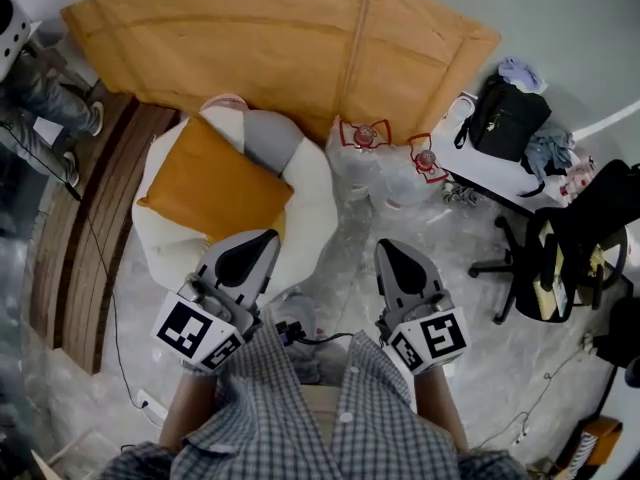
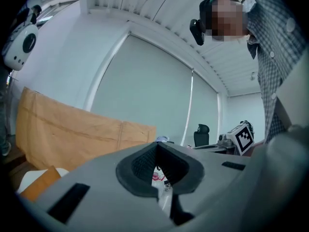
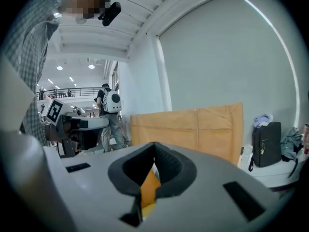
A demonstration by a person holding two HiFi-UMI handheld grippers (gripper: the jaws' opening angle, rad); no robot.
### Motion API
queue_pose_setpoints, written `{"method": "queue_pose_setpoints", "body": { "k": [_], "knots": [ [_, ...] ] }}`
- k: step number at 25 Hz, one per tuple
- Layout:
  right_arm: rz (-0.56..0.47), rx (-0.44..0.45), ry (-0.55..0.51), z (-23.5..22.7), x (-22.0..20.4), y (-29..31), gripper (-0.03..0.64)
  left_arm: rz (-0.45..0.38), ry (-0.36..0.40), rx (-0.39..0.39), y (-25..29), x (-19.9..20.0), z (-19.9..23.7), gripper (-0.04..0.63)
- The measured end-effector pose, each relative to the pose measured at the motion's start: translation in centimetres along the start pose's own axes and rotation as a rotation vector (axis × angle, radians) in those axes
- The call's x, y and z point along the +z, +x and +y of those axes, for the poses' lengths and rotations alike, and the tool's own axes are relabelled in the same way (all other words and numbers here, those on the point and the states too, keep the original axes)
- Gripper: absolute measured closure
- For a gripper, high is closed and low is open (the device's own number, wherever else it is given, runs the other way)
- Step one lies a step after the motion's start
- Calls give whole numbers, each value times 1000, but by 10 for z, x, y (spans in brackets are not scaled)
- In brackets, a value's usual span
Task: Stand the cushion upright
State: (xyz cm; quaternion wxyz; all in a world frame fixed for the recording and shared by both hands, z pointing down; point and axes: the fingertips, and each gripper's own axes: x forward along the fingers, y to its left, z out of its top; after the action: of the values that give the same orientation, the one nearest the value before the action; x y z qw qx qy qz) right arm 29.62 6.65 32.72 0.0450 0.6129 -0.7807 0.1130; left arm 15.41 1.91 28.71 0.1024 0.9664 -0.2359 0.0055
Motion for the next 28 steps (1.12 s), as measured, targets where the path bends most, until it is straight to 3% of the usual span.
{"method": "queue_pose_setpoints", "body": {
  "k": [16,24,28],
  "knots": [
    [34,195,-141,42,47,148,611,-118,-37,198,-23,29,139,588],
    [68,291,-168,70,44,182,611,-159,-78,294,-48,29,170,588],
    [85,360,-170,81,45,202,611,-158,-84,383,-65,22,182,588]
  ]
}}
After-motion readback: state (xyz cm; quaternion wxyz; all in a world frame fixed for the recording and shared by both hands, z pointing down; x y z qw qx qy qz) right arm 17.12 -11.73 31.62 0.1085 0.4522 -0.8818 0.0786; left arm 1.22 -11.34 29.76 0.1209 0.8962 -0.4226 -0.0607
